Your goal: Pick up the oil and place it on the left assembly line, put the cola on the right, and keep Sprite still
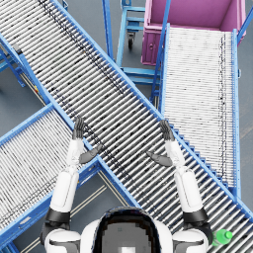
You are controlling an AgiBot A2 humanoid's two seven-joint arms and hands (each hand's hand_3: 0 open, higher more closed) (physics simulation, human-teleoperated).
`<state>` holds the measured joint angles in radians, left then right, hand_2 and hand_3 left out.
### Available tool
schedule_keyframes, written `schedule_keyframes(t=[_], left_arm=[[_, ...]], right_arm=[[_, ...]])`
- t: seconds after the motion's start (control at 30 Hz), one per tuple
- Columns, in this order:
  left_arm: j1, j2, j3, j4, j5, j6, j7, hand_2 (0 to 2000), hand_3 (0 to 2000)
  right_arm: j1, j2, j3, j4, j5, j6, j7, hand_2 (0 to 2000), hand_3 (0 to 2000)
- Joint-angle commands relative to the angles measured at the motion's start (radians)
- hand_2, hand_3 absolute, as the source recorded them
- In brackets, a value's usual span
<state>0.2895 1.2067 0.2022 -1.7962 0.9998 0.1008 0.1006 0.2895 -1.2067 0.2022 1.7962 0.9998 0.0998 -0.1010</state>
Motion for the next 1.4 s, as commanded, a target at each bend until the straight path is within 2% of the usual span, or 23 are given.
schedule_keyframes(t=[0.03, 1.4], left_arm=[[0.0, 0.0, 0.0, 0.0, 0.0, 0.0, 0.0, 0, 0], [0.0, 0.0, 0.0, 0.0, 0.0, 0.0, 0.0, 0, 0]], right_arm=[[0.0, 0.0, 0.0, 0.0, 0.0, 0.0, 0.0, 0, 0], [0.0, 0.0, 0.0, 0.0, 0.0, 0.0, 0.0, 0, 0]])
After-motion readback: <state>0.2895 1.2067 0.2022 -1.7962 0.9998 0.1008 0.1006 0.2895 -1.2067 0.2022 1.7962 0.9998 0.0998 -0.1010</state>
